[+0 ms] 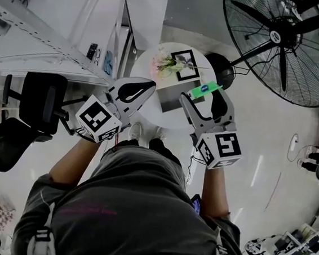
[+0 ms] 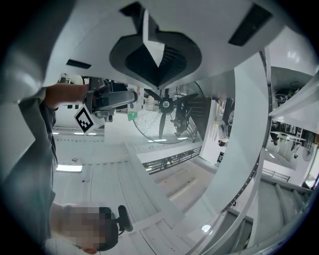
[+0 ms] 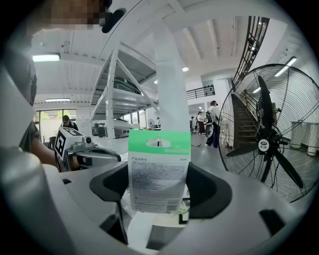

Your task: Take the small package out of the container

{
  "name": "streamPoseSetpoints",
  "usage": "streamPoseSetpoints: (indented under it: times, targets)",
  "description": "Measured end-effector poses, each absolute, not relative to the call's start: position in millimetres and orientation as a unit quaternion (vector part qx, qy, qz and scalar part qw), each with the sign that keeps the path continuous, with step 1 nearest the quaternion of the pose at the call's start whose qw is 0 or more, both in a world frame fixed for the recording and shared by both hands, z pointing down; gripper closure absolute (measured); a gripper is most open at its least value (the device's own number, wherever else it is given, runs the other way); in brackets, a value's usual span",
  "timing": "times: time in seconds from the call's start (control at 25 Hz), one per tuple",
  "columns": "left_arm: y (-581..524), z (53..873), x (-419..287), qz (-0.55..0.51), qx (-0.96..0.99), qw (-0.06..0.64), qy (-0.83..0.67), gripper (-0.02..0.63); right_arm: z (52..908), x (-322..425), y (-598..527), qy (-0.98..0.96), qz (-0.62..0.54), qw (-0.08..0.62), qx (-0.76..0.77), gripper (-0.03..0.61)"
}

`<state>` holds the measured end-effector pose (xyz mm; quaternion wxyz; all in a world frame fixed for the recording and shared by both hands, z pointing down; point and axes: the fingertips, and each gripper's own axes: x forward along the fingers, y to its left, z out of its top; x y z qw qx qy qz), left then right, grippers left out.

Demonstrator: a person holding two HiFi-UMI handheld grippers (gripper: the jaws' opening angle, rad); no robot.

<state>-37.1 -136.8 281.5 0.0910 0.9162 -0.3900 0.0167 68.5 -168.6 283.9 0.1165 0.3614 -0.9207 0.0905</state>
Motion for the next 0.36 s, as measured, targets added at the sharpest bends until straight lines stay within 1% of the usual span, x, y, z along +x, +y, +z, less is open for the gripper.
streamPoseSetpoints:
  times: [0.36]
  targets:
    - [-136.7,283.7,-34.2,0.018,0.915,0.096,-0.391,0.598,288.1,68.5,-169.4,-0.922,0.095,0.119,0.357,0.222]
